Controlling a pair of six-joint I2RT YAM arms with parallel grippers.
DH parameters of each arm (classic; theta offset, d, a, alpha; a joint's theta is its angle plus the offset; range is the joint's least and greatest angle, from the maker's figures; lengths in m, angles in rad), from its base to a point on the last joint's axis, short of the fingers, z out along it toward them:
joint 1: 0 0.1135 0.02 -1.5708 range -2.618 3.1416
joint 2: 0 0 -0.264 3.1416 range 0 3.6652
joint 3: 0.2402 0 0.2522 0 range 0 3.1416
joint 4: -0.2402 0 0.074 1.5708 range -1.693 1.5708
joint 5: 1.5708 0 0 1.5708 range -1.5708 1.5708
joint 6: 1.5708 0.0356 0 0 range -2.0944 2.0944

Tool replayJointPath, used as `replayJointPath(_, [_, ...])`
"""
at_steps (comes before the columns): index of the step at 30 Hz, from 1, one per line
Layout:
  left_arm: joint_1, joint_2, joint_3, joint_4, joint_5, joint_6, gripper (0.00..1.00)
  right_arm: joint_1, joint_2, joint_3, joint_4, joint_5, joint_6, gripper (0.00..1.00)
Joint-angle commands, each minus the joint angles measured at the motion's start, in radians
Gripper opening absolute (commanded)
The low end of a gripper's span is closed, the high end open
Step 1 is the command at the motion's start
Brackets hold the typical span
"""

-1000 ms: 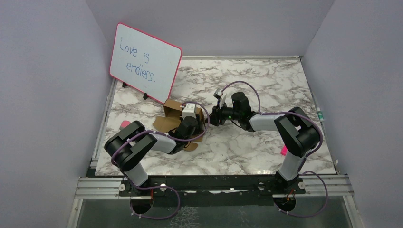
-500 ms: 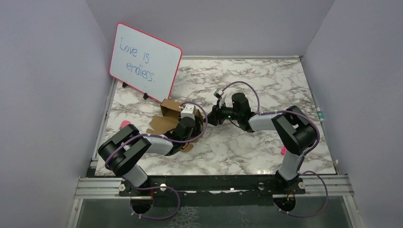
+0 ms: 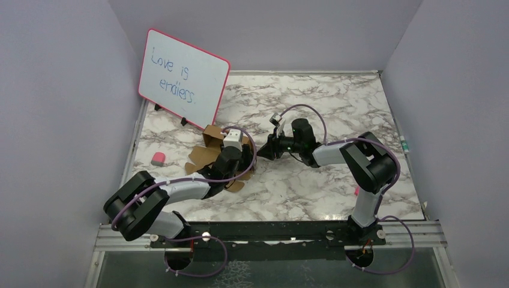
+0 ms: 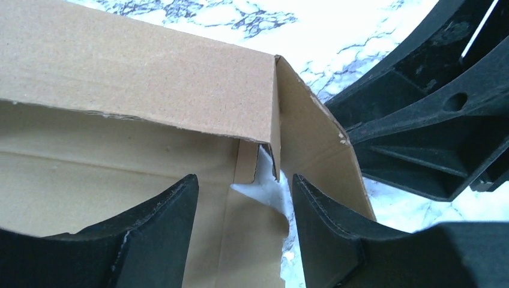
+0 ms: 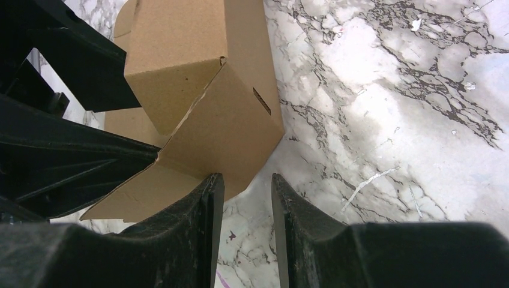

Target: Fold the paper box

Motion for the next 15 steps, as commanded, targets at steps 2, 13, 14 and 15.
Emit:
replayJointPath(2, [0.002,-0.066,0.033,-0.222,0.002,-0.037,0.61,0.008,0.015,-0.011,0.042,-0.034,0.002,0.4])
replayJointPath(13, [0.002,-0.091,-0.034,-0.296,0.061,-0.096,0.47,0.008,0.014,-0.007,0.046,-0.047,0.015,0.41])
replayJointPath(14, [0.002,-0.077,-0.032,-0.286,0.066,-0.093,0.47,0.009,0.016,-0.007,0.048,-0.049,0.017,0.41])
replayJointPath(15, [0.003,-0.062,-0.03,-0.278,0.069,-0.091,0.47,0.01,0.016,-0.007,0.05,-0.05,0.02,0.41])
